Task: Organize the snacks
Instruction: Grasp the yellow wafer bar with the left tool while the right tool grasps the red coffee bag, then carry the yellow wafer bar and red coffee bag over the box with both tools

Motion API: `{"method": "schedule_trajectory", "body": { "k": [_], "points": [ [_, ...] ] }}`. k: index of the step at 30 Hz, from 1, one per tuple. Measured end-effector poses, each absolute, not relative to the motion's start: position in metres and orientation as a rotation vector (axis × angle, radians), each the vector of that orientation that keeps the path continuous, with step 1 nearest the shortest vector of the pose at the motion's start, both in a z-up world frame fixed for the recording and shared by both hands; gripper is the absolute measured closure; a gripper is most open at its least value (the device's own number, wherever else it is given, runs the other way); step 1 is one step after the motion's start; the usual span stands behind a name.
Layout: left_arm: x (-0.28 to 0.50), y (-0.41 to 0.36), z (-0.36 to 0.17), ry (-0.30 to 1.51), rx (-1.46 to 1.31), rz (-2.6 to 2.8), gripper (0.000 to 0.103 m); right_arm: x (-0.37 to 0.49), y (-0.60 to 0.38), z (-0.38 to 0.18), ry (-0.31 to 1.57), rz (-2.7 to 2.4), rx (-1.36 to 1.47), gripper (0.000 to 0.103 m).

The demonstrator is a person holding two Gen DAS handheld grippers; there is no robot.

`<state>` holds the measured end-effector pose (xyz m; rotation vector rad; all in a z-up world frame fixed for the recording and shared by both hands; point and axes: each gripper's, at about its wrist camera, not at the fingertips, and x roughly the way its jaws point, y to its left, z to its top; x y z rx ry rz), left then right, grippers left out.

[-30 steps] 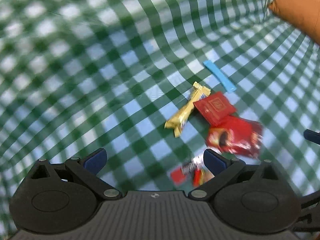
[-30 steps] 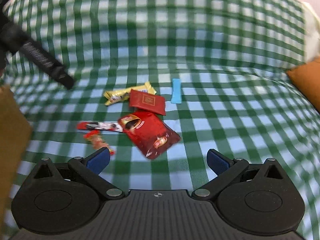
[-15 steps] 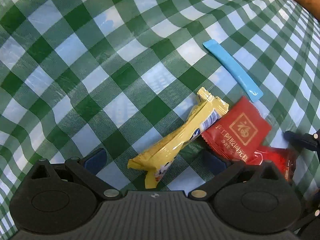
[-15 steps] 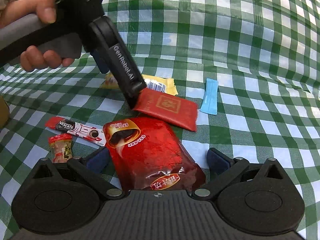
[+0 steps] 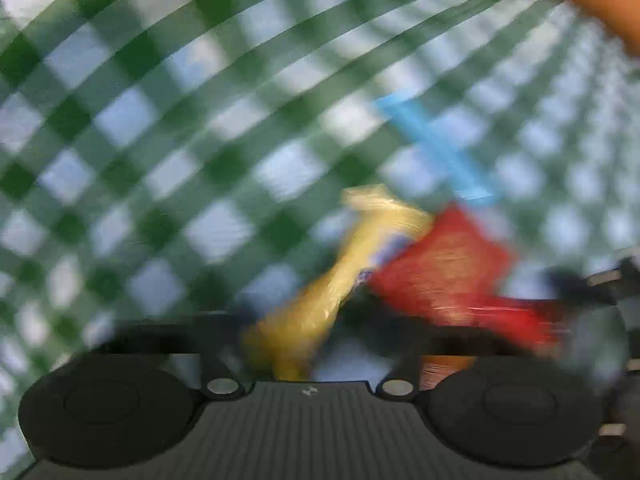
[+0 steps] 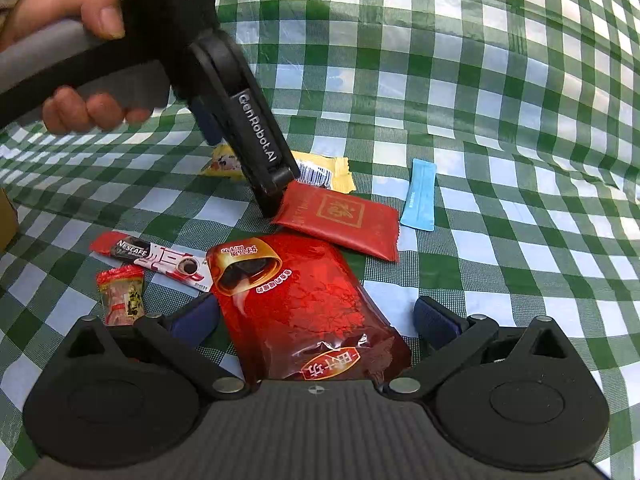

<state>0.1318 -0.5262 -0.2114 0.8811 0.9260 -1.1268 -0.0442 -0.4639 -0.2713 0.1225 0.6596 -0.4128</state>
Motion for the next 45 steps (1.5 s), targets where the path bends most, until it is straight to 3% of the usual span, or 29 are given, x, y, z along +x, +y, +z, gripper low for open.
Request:
{"method": "schedule_trajectory", "body": {
  "k": [1, 4, 9, 18, 25, 33, 45],
  "points": [
    [0.127, -0.524, -0.208, 0.908, 0.885, -1.101, 0.090, -0.048, -0.461, -0.269, 0.653, -0.399, 0.112, 0.022],
    [0.115, -0.508, -0.200, 0.872, 0.895, -1.090, 0.090, -0.054, -0.446, -0.263, 0.669, -0.430, 0.076, 0.040],
    [0.099, -0.449, -0.160, 0.891, 0.792, -1.088, 0.090, -0.083, -0.437, -0.241, 0.706, -0.565, 0.218, 0.052],
    [0.037, -0.279, -0.024, 0.808, 0.580, -1.065, 0.090, -0.181, -0.357, -0.140, 0.491, -0.713, 0.453, 0.054],
    [-0.020, -0.118, 0.033, 0.816, 0.470, -0.911, 0.090, -0.230, -0.227, -0.059, 0.430, -0.552, 0.477, 0.053],
    [-0.067, 0.039, 0.034, 0.846, 0.366, -0.766, 0.090, -0.238, -0.076, 0.013, 0.487, -0.327, 0.424, 0.053],
    [-0.109, 0.139, 0.028, 0.802, 0.240, -0.736, 0.090, -0.252, -0.003, 0.008, 0.562, -0.278, 0.262, 0.053]
  ]
}}
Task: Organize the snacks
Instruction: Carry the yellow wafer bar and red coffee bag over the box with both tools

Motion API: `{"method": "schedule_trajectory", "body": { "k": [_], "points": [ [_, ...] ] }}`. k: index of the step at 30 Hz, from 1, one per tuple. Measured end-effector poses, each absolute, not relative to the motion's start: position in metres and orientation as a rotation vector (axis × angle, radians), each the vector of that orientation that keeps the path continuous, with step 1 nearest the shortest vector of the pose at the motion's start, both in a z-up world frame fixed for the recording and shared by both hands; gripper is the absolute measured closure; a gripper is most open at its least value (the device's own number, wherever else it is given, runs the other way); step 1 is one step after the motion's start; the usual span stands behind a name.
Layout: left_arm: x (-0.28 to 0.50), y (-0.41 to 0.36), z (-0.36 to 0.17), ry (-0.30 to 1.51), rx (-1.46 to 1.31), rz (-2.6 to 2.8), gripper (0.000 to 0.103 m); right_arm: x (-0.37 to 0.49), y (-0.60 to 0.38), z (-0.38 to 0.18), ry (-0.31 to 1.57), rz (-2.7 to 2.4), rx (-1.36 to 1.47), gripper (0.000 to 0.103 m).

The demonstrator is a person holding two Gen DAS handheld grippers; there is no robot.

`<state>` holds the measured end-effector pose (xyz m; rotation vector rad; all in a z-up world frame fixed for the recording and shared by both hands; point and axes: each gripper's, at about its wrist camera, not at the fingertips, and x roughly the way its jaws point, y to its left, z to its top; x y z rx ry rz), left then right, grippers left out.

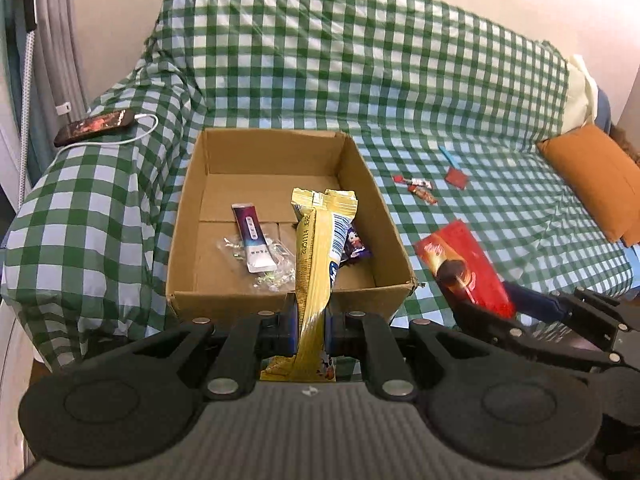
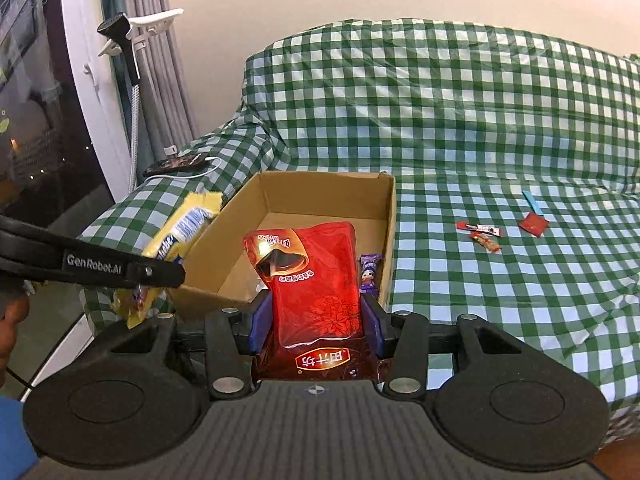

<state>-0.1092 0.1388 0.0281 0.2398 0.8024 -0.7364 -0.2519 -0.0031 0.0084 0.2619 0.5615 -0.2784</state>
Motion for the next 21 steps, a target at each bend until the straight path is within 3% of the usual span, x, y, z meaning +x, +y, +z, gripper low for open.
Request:
{"method": "schedule_trajectory", "body": {
  "k": [21],
  "points": [
    [-0.116, 0.145, 0.030, 0.762, 0.219, -0.774, 0.090, -0.252, 0.016, 0.014, 0.582, -0.285, 0.171, 0.053]
  ]
}}
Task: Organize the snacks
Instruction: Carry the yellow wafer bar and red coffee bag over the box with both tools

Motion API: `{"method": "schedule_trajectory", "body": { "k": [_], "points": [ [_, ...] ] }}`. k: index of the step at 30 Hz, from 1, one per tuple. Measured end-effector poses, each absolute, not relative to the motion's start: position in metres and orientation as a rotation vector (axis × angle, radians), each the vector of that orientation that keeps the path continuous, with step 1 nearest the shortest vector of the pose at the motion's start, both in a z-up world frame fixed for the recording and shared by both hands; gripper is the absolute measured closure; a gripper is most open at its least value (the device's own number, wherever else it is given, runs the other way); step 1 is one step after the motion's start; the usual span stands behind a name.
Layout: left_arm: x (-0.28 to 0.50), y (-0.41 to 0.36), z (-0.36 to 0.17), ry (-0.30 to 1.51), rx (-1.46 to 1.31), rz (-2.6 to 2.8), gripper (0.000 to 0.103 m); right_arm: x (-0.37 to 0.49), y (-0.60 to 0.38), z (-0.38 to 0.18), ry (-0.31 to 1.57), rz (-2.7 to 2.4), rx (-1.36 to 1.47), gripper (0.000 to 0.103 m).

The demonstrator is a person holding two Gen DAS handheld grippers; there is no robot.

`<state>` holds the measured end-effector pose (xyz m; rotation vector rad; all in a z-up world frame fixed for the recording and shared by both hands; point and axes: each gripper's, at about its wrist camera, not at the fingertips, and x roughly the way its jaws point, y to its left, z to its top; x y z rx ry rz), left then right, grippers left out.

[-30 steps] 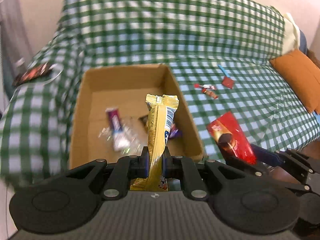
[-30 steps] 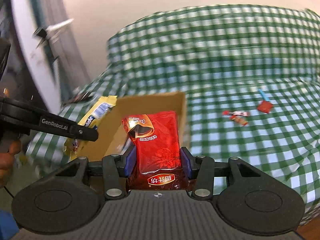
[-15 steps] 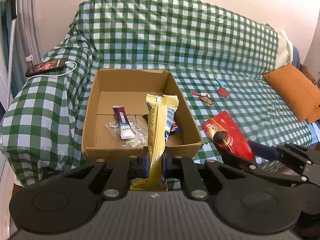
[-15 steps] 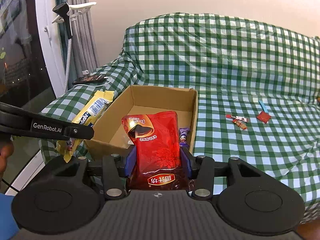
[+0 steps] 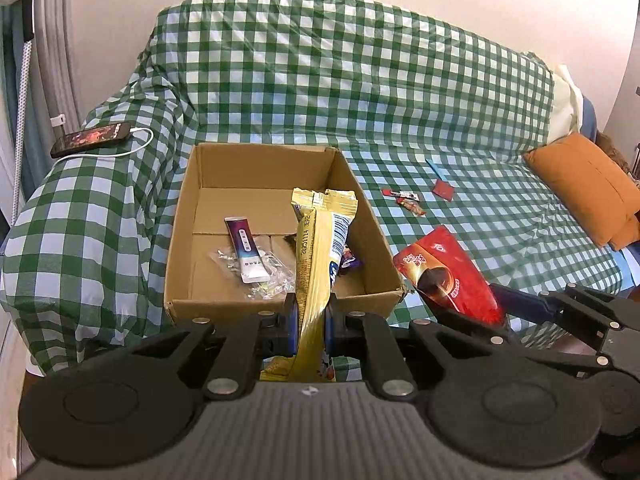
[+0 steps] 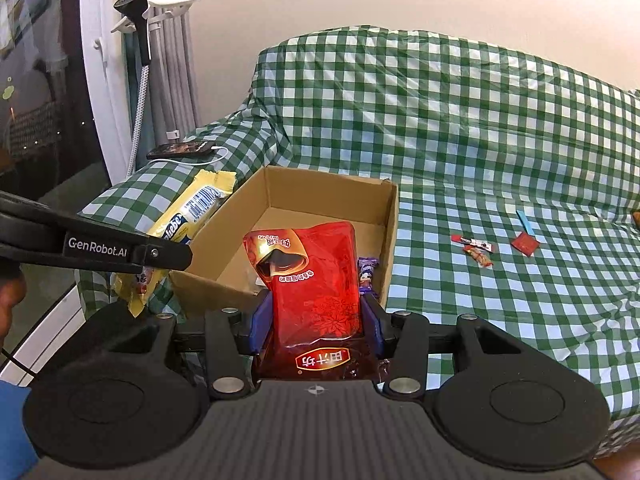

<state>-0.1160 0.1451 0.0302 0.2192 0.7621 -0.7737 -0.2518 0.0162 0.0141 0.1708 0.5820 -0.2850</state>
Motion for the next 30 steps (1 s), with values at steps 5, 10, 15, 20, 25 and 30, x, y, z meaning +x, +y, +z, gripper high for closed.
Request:
{"method": "schedule_trajectory", "body": {
  "k": [5, 10, 15, 20, 25, 30],
  "points": [
    [-0.115, 0.144, 0.030, 0.761, 0.223, -0.775, 0.090, -0.252, 0.015, 0.013, 0.586, -0.281, 0.170, 0.053],
    [-0.113, 0.143, 0.029, 0.762, 0.227, -0.775, 0.090, -0.250, 0.015, 0.011, 0.590, -0.279, 0.171, 0.053],
    [-0.112, 0.143, 0.029, 0.763, 0.228, -0.774, 0.090, -0.248, 0.014, 0.009, 0.596, -0.279, 0.172, 0.053],
    [-0.106, 0.141, 0.026, 0.773, 0.226, -0.772, 0.090, -0.244, 0.014, 0.008, 0.609, -0.275, 0.169, 0.053],
    [-0.098, 0.139, 0.022, 0.787, 0.223, -0.772, 0.090, -0.237, 0.017, 0.006, 0.629, -0.268, 0.160, 0.053],
    [-0.086, 0.137, 0.017, 0.808, 0.215, -0.767, 0.090, -0.227, 0.018, 0.003, 0.656, -0.268, 0.155, 0.053]
  ]
}}
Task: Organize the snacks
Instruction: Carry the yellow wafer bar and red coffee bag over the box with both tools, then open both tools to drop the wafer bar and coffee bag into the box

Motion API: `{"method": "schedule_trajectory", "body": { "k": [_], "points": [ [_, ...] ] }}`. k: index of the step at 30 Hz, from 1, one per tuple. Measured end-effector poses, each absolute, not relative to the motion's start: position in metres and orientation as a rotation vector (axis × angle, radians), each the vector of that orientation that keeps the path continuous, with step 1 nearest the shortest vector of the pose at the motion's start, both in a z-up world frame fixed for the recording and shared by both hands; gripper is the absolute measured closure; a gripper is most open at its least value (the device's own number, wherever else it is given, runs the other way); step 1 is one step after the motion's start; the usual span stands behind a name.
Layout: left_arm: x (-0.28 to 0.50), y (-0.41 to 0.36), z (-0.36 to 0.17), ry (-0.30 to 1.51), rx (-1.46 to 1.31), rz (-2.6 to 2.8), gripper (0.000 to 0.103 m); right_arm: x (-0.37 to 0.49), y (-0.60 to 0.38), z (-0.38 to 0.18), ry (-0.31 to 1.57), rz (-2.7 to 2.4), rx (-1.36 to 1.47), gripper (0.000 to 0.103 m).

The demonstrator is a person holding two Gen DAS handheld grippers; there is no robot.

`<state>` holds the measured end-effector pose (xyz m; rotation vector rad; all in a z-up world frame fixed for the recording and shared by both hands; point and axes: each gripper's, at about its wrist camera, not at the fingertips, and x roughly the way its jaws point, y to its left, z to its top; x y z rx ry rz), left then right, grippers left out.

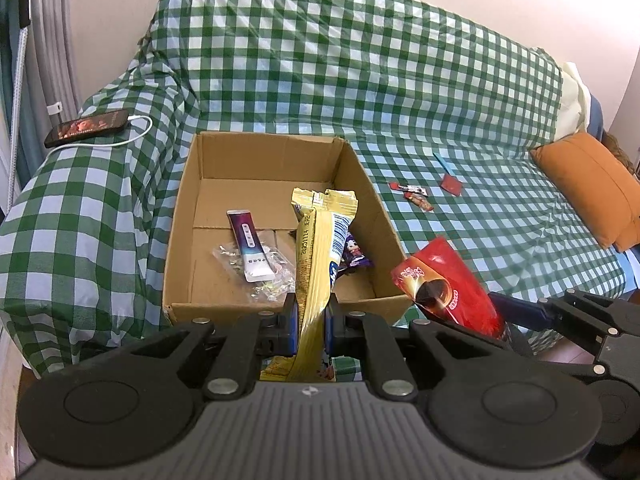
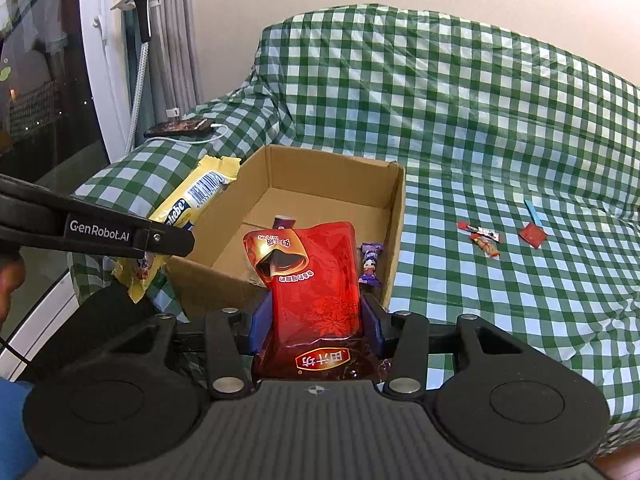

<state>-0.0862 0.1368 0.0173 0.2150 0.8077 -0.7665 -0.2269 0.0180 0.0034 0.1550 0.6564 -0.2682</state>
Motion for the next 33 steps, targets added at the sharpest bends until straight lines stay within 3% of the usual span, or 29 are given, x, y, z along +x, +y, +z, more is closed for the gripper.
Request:
{"method": "schedule_trajectory", "body": {
  "k": [22, 33],
  "points": [
    [0.015, 0.100, 0.009, 0.831, 0.182, -0.710, 0.090, -0.136, -0.042, -0.011, 0.702, -0.293, 0.269, 0.053],
    [0.082, 0.054, -0.027, 0.884, 0.216, -0.665, 0.090, -0.063, -0.063, -0.035, 0.732, -0.311, 0.316, 0.053]
  ]
}}
